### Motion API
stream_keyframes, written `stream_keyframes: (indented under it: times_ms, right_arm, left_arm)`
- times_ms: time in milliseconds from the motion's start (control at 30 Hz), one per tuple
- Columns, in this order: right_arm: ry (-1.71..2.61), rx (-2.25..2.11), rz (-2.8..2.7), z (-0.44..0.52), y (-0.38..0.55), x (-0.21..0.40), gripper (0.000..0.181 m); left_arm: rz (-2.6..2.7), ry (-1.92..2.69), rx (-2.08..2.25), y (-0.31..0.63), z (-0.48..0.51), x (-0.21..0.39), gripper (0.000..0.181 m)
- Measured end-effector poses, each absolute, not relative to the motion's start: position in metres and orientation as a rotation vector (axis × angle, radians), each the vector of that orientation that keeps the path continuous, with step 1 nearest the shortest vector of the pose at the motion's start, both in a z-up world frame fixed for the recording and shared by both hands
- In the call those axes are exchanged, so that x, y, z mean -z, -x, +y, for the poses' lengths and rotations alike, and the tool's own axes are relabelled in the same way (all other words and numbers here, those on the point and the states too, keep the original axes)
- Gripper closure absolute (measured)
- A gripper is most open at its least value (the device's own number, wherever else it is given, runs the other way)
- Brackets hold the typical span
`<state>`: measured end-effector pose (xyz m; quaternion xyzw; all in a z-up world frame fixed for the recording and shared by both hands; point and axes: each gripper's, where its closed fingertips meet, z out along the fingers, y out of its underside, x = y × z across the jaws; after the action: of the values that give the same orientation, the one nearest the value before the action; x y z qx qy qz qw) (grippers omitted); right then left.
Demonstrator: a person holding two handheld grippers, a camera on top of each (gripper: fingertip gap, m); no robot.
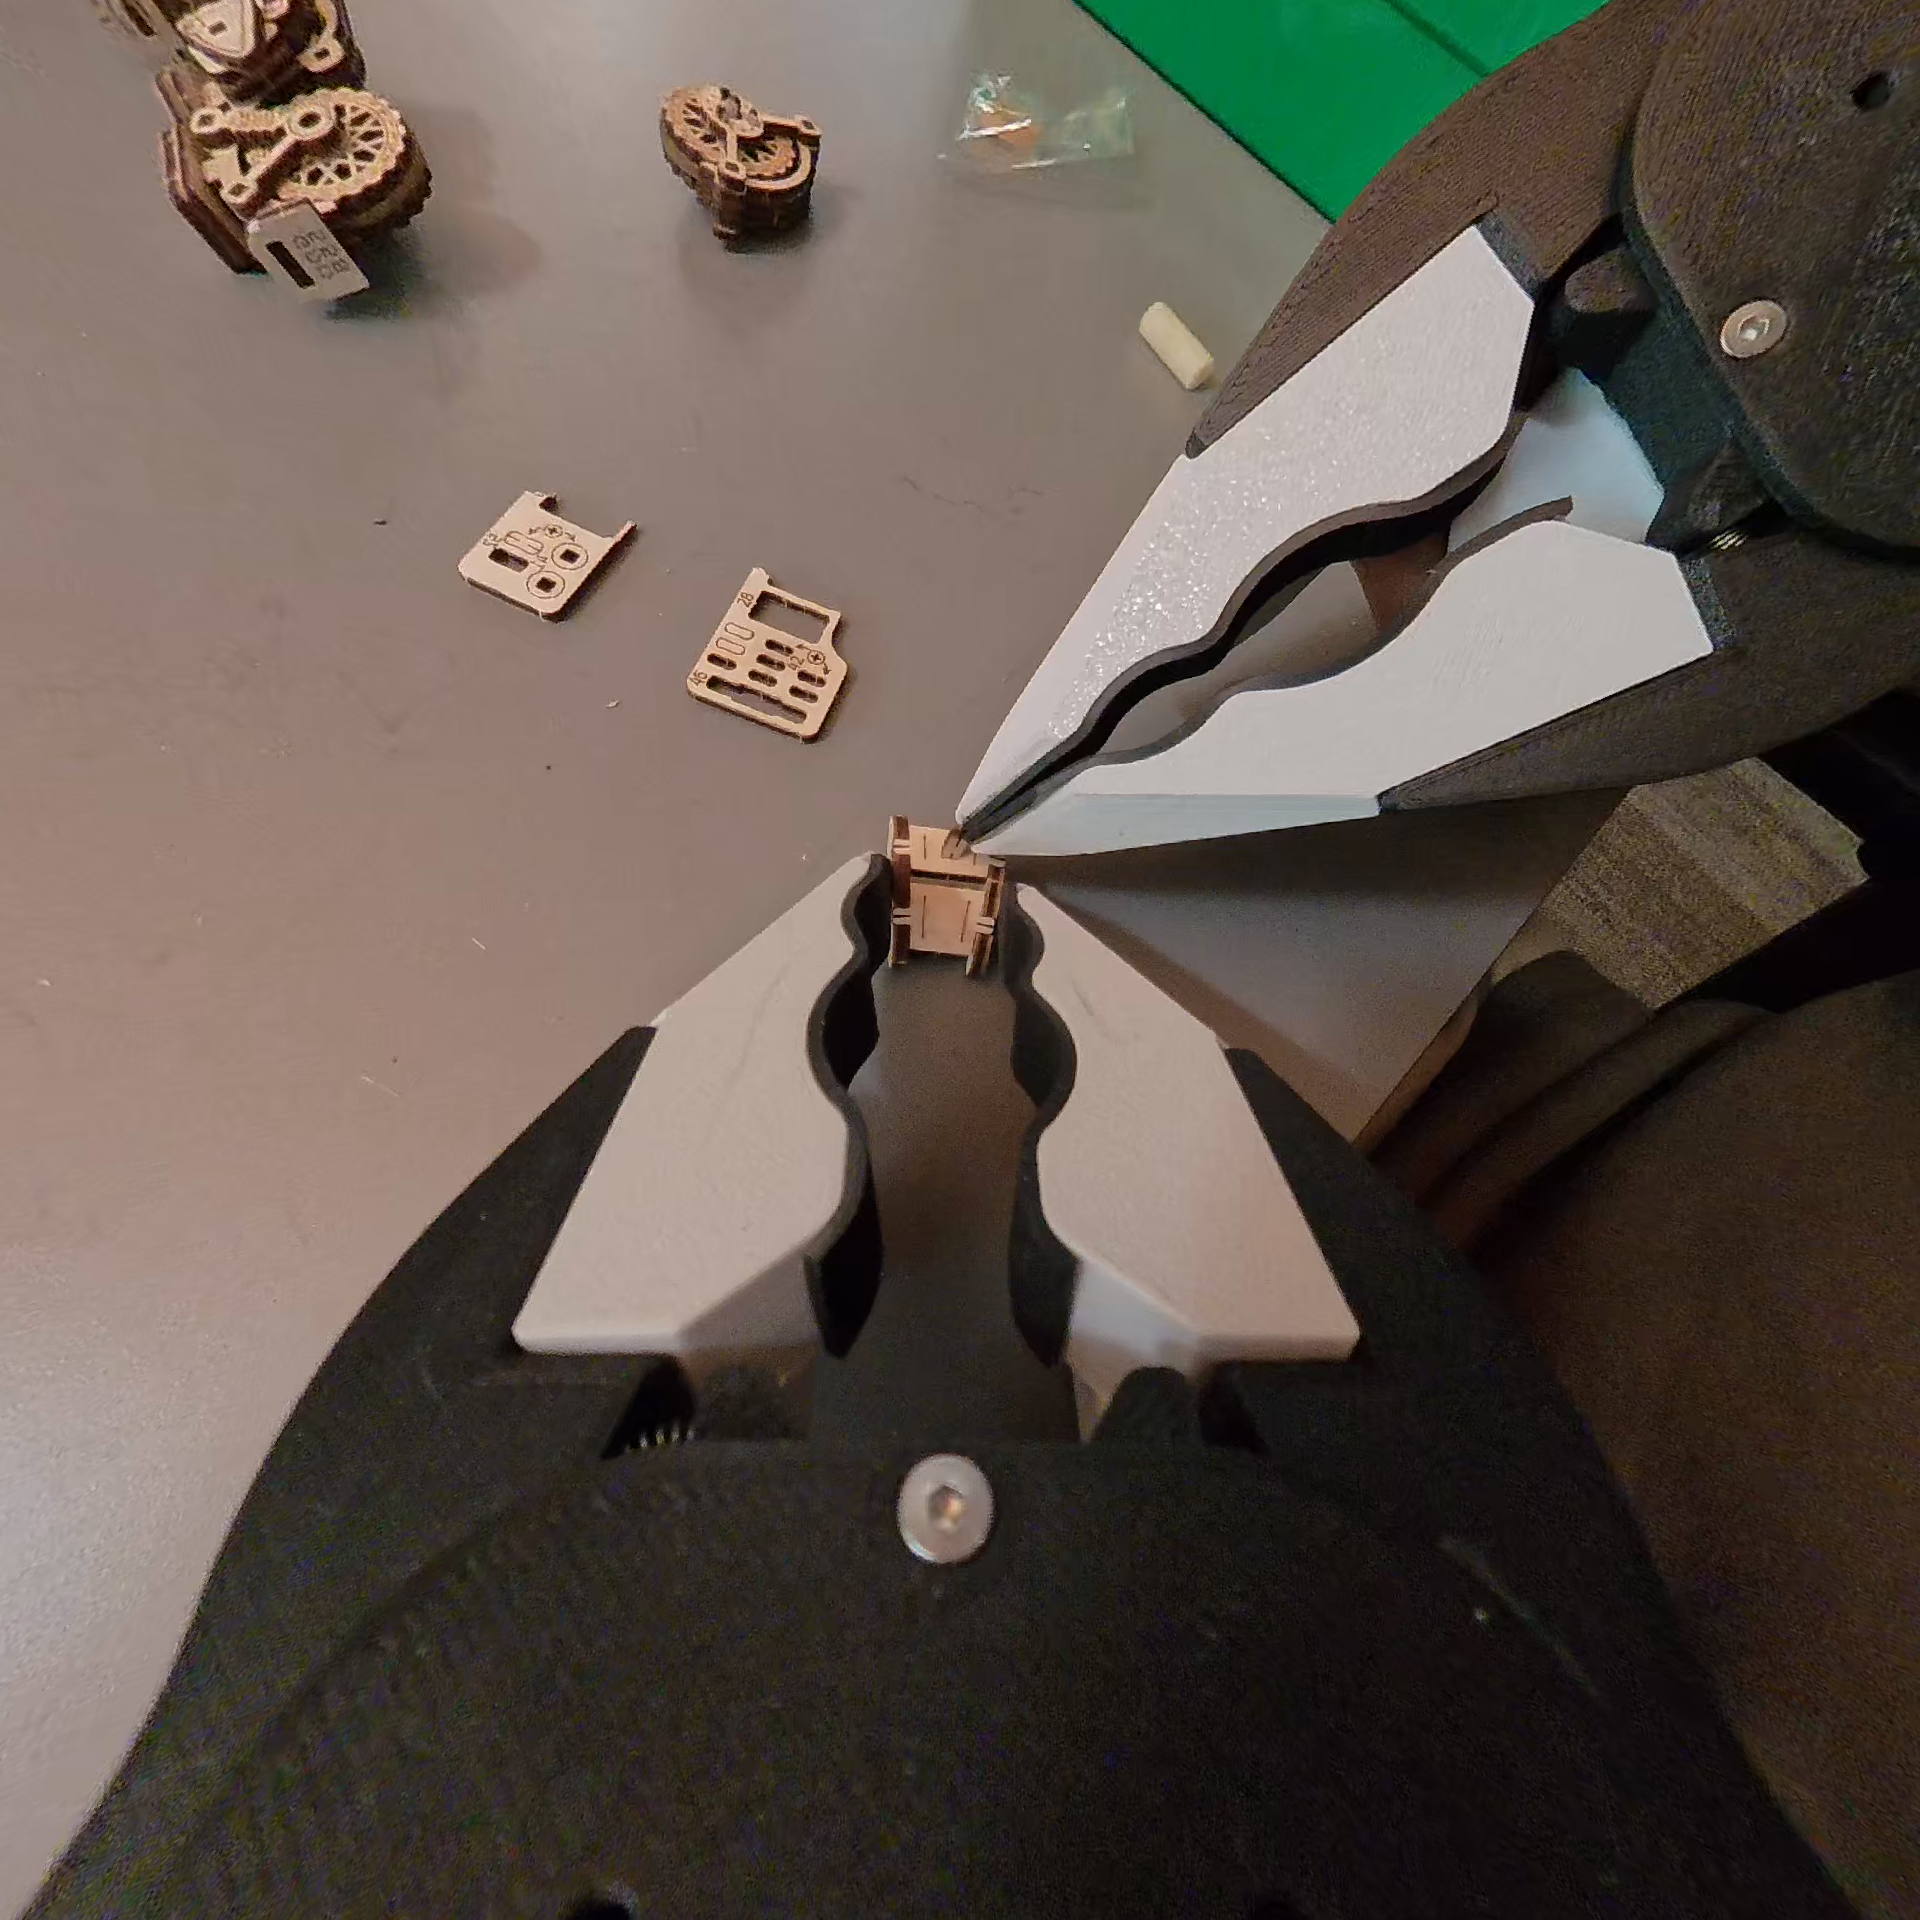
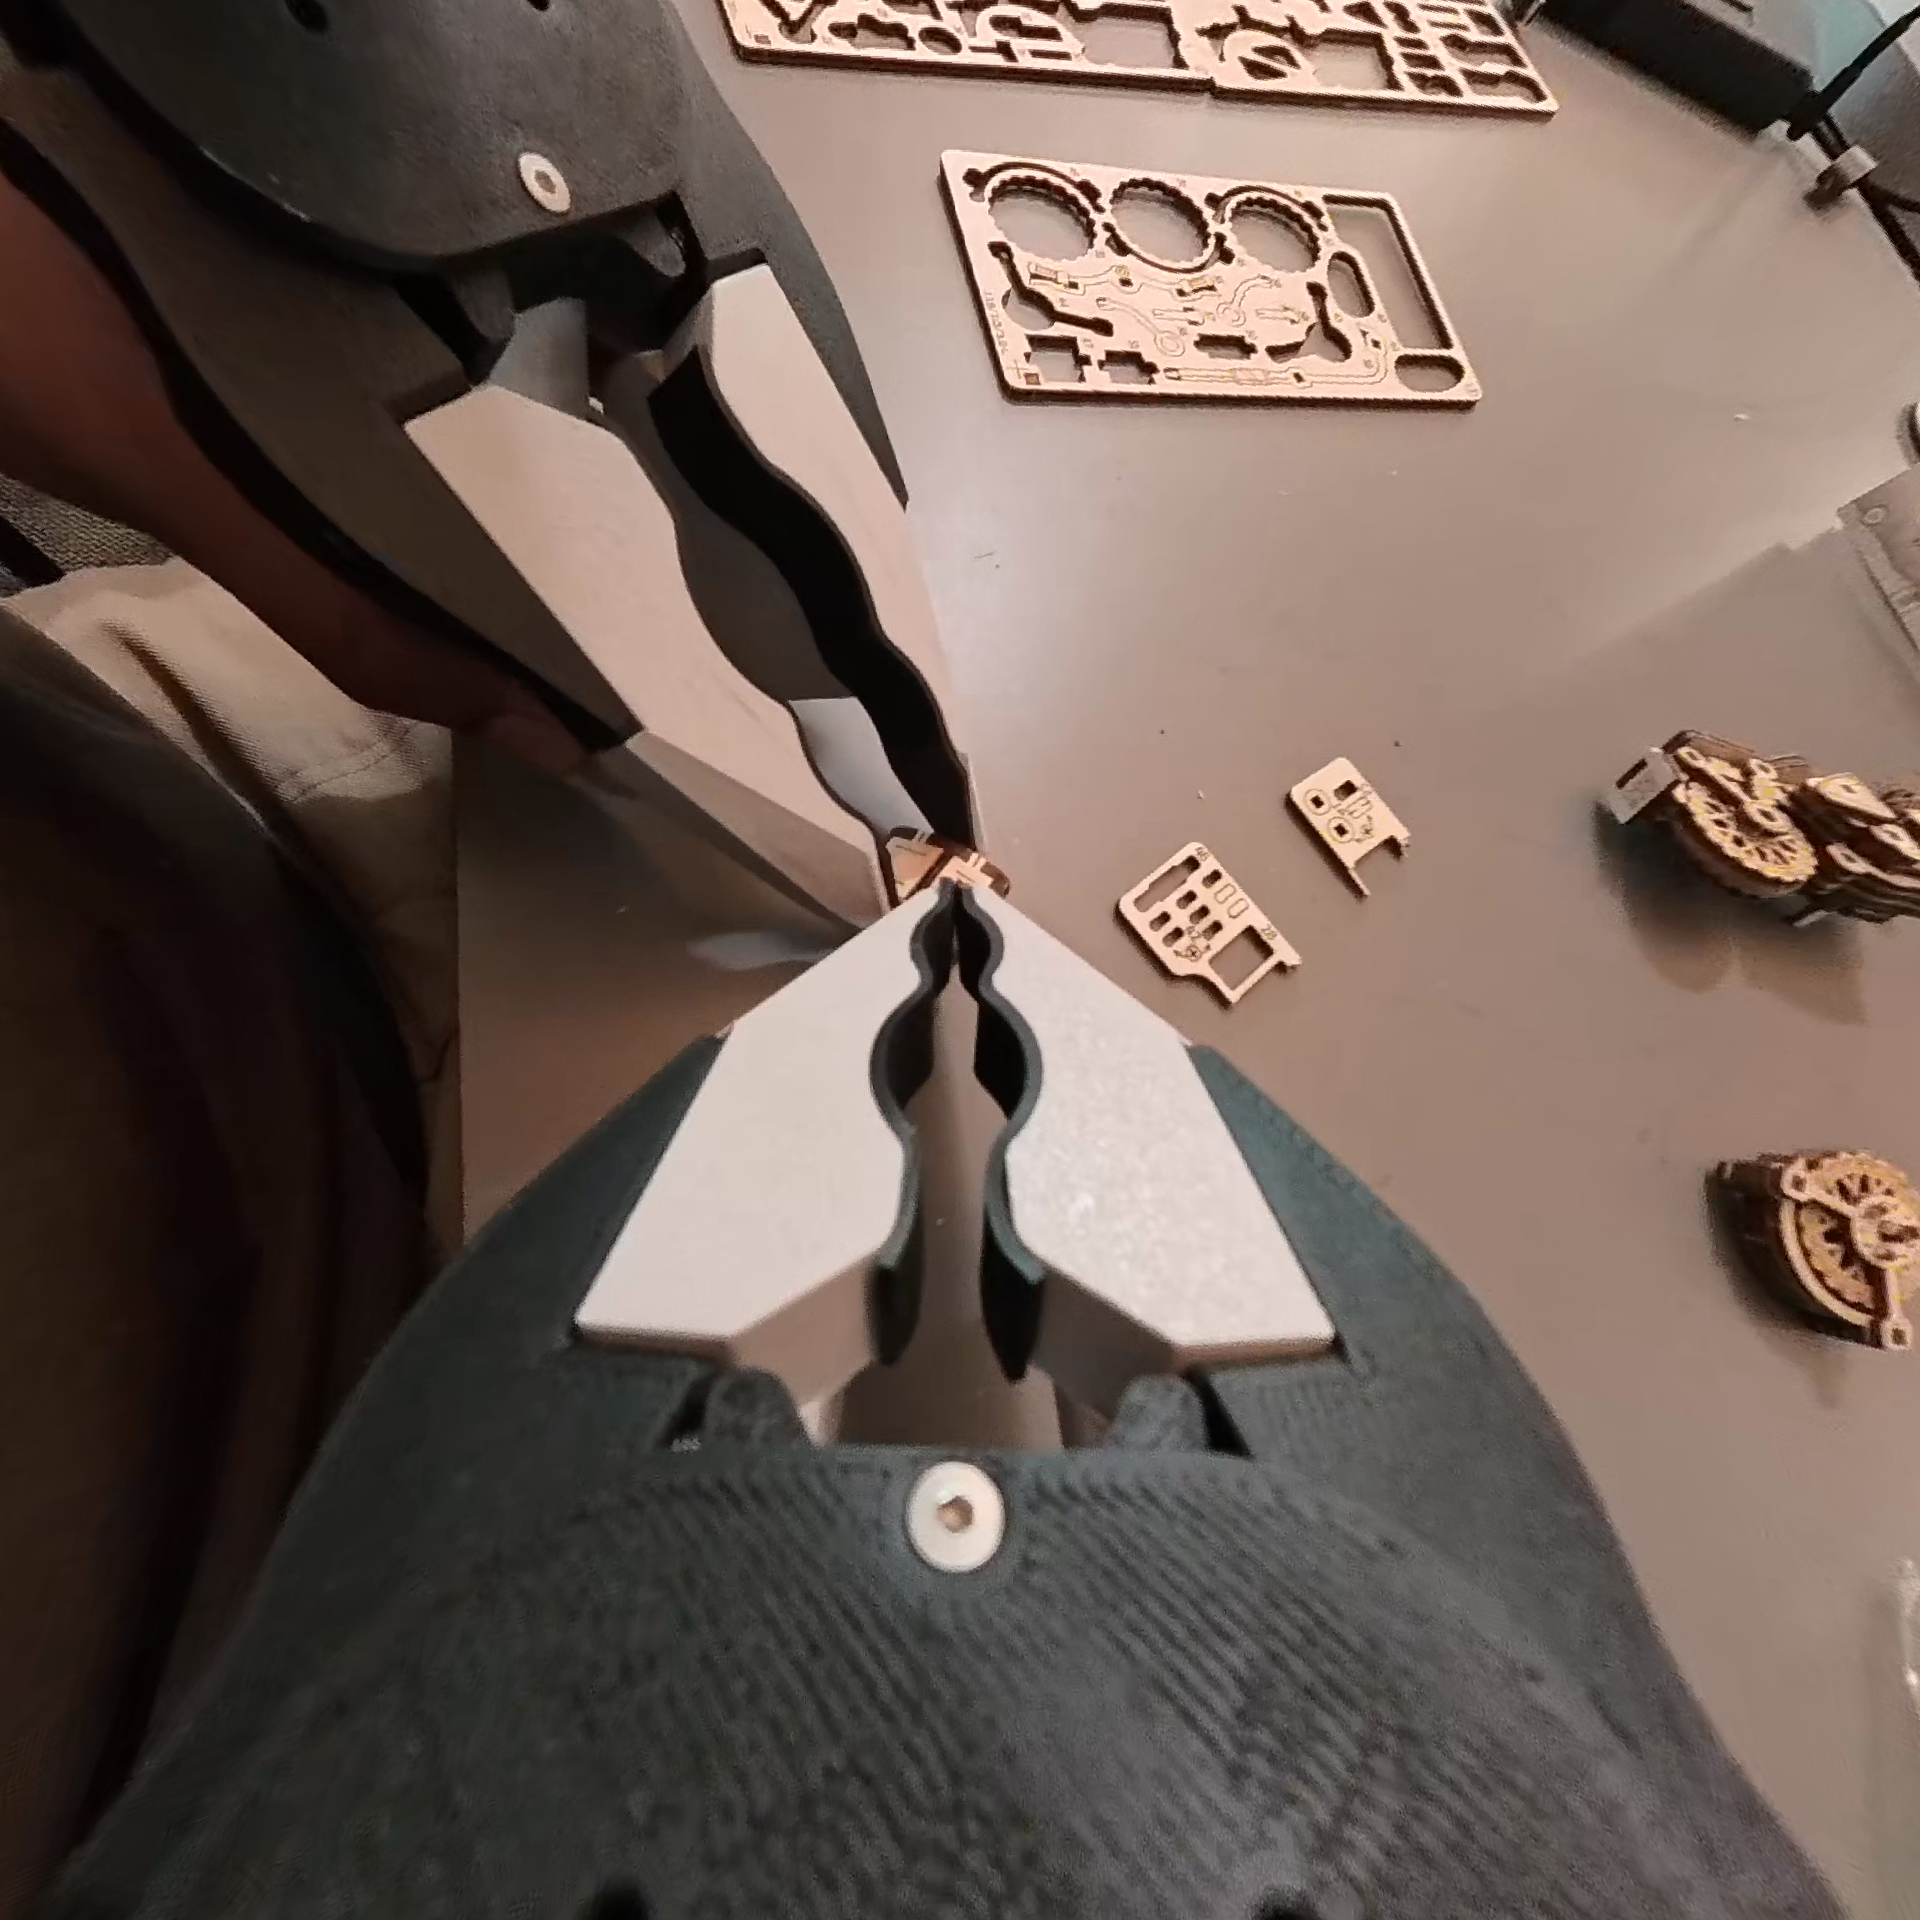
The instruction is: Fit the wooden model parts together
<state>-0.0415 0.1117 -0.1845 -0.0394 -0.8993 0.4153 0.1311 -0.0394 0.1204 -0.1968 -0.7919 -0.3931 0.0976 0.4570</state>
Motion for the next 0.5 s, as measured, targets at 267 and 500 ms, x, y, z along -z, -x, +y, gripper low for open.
stream_keyframes:
  times_ms: [267,500]
  right_arm:
    - [0.083,-1.235,-2.578,0.1149,0.0441,0.1777,0.181]
    - [0.066,-1.2,-2.602,0.1117,0.0437,0.1834,0.181]
  left_arm:
    - [-0.965,1.955,-0.245,0.0391,0.1206,0.1969,0.162]
    - [-0.968,1.954,-0.247,0.0394,0.1202,0.1969,0.162]
